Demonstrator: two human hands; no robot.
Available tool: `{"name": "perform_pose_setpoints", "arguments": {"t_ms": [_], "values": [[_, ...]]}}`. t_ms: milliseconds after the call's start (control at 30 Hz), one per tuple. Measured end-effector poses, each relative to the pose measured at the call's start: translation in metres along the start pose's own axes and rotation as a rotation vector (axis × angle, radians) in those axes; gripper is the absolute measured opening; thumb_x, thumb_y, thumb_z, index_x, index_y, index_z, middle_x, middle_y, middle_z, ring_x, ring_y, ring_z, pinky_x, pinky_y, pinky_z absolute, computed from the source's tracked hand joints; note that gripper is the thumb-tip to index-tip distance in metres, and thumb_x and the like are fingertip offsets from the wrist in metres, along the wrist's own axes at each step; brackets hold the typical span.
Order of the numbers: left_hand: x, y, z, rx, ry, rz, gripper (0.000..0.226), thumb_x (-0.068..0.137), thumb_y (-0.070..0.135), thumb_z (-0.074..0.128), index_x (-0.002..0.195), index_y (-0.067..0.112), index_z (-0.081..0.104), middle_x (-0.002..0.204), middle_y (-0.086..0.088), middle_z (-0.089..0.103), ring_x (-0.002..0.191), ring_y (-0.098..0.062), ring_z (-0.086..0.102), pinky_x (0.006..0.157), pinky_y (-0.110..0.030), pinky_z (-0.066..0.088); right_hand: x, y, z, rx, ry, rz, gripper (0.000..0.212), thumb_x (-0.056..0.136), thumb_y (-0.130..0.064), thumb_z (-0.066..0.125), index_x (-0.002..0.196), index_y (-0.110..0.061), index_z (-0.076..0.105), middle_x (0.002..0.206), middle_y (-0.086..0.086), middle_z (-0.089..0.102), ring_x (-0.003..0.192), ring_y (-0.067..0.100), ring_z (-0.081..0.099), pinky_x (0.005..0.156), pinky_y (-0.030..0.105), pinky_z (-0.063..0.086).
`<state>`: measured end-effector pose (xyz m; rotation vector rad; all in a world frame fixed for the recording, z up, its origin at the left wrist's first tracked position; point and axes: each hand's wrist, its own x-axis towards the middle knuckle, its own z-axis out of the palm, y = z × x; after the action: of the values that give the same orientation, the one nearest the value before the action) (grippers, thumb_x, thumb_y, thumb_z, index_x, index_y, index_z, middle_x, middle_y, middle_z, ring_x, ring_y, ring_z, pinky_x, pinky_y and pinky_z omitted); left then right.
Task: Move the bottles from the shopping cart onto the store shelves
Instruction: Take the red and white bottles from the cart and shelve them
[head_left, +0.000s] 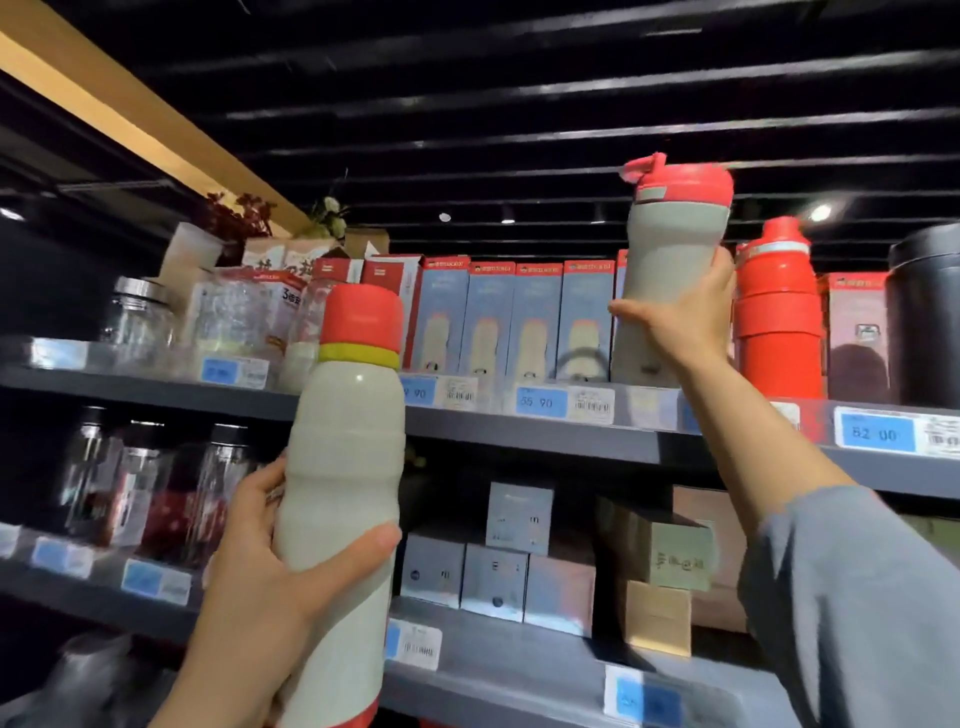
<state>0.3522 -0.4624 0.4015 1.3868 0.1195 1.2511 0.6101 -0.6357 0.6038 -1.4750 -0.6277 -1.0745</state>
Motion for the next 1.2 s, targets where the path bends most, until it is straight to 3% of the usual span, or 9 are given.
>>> {"name": "perform_pose_setpoints", "arguments": {"t_ms": [67, 133, 333, 567, 700, 833, 900, 1033, 1200], "values": [[0.001, -0.003, 0.007, 0.022, 0.013, 0.027, 0.086, 0.037, 0.043, 0.096, 0.106, 0.044, 0.046, 0.103, 0.009, 0.061, 0.088, -0.017, 0.063, 0.069, -0.036, 0.049, 0.001, 0.009, 0.005, -0.066, -0.064, 0.06, 0.108, 0.057, -0.031, 0.091, 0.14, -0.006, 0.027, 0.14, 0.014, 0.039, 0.125, 0.03, 0.043, 0.101, 0.042, 0.04], [0.001, -0.005, 0.014, 0.028, 0.015, 0.051, 0.093, 0.022, 0.049, 0.088, 0.106, 0.043, 0.047, 0.101, 0.011, 0.06, 0.086, -0.013, 0.062, 0.068, -0.03, 0.047, 0.0, 0.017, 0.008, -0.123, -0.116, 0.119, 0.108, 0.056, -0.035, 0.092, 0.138, -0.005, 0.029, 0.139, 0.015, 0.041, 0.125, 0.032, 0.045, 0.101, 0.046, 0.041], [-0.002, -0.017, 0.033, 0.011, 0.0, 0.013, 0.079, 0.055, -0.001, 0.085, 0.118, 0.025, 0.045, 0.095, 0.011, 0.056, 0.079, -0.008, 0.056, 0.062, -0.022, 0.038, 0.002, 0.021, 0.008, -0.191, -0.202, 0.189, 0.107, 0.057, -0.034, 0.092, 0.138, -0.004, 0.028, 0.14, 0.013, 0.037, 0.125, 0.032, 0.044, 0.098, 0.046, 0.044], [-0.01, -0.028, 0.043, -0.009, -0.03, -0.039, 0.076, 0.039, 0.031, 0.094, 0.098, 0.041, 0.047, 0.096, 0.013, 0.06, 0.082, -0.009, 0.061, 0.063, -0.026, 0.044, -0.001, 0.013, 0.005, -0.301, -0.298, 0.22, 0.106, 0.062, -0.032, 0.09, 0.139, -0.002, 0.024, 0.143, 0.014, 0.034, 0.129, 0.033, 0.04, 0.098, 0.043, 0.04], [-0.012, -0.03, 0.043, -0.033, -0.029, -0.054, 0.078, 0.036, 0.019, 0.08, 0.104, 0.038, 0.048, 0.097, 0.011, 0.059, 0.083, -0.012, 0.06, 0.063, -0.027, 0.043, -0.003, 0.016, -0.002, -0.447, -0.319, 0.17, 0.107, 0.06, -0.047, 0.088, 0.137, -0.004, 0.027, 0.136, 0.014, 0.046, 0.123, 0.035, 0.049, 0.089, 0.043, 0.044], [-0.013, -0.03, 0.044, -0.061, -0.024, -0.053, 0.09, 0.038, 0.028, 0.087, 0.118, 0.029, 0.045, 0.096, 0.012, 0.058, 0.081, -0.011, 0.059, 0.062, -0.026, 0.042, 0.004, 0.023, -0.015, -0.516, -0.323, 0.212, 0.111, 0.055, -0.059, 0.085, 0.134, -0.003, 0.029, 0.128, 0.015, 0.055, 0.115, 0.036, 0.055, 0.079, 0.039, 0.042], [-0.012, -0.03, 0.045, -0.057, -0.033, -0.056, 0.095, 0.036, 0.039, 0.095, 0.116, 0.032, 0.045, 0.098, 0.012, 0.059, 0.082, -0.011, 0.06, 0.062, -0.027, 0.044, 0.007, 0.026, -0.017, -0.503, -0.308, 0.226, 0.112, 0.056, -0.058, 0.085, 0.134, -0.001, 0.029, 0.129, 0.017, 0.055, 0.115, 0.037, 0.056, 0.077, 0.037, 0.041], [-0.009, -0.034, 0.045, -0.026, -0.038, -0.062, 0.098, 0.013, 0.046, 0.076, 0.106, 0.041, 0.045, 0.099, 0.013, 0.059, 0.086, -0.013, 0.061, 0.065, -0.028, 0.045, 0.007, 0.033, -0.011, -0.539, -0.301, 0.213, 0.114, 0.054, -0.056, 0.087, 0.134, 0.0, 0.029, 0.131, 0.018, 0.052, 0.117, 0.038, 0.054, 0.081, 0.04, 0.044], [-0.012, -0.034, 0.046, -0.035, -0.047, -0.052, 0.087, 0.025, 0.04, 0.09, 0.1, 0.044, 0.045, 0.099, 0.012, 0.06, 0.085, -0.013, 0.062, 0.065, -0.029, 0.046, 0.002, 0.038, -0.009, -0.572, -0.254, 0.168, 0.111, 0.058, -0.059, 0.084, 0.135, 0.0, 0.03, 0.133, 0.019, 0.051, 0.119, 0.039, 0.053, 0.085, 0.042, 0.045]]}}
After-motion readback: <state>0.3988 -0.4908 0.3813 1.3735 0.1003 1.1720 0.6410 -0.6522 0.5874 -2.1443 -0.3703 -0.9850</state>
